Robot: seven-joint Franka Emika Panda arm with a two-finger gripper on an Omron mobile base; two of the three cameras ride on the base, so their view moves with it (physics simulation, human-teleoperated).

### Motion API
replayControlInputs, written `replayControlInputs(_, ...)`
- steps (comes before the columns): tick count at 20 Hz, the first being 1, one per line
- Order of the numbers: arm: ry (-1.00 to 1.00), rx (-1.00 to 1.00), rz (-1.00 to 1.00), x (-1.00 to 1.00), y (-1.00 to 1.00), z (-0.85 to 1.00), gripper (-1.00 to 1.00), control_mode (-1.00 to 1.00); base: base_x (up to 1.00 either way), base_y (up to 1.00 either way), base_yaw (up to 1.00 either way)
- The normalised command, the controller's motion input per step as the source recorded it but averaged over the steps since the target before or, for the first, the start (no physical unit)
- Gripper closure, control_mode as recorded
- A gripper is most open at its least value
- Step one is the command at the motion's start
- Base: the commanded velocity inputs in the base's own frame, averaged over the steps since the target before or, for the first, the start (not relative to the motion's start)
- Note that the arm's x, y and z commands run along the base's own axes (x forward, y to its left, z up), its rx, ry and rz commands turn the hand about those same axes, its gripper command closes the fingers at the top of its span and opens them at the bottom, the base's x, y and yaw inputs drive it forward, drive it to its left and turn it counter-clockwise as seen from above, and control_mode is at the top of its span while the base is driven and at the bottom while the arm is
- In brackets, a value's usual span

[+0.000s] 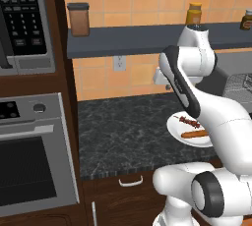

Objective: Pick up the kebab skewer and baguette bread, and place them inside the toaster oven. Close the toaster oven door and start by setting the timer.

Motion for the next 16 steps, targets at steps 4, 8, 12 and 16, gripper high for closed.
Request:
replayControlInputs(4, 0.00, 0.00, 0.00, 0.00, 0.01, 0.00, -1.00, -1.00, 0.00, 0.00, 0.00)
replayControlInputs(8, 0.00, 0.00, 0.00, -0.03, 0.00, 0.00, -1.00, -1.00, 0.00, 0.00, 0.00)
replayControlInputs(12, 0.00, 0.02, -0.01, -0.52, -0.66, -0.33, -1.00, -1.00, 0.00, 0.00, 0.00)
replayControlInputs(16, 0.05, 0.00, -0.34, -0.68, -0.24, -0.47, -1.00, -1.00, 0.00, 0.00, 0.00)
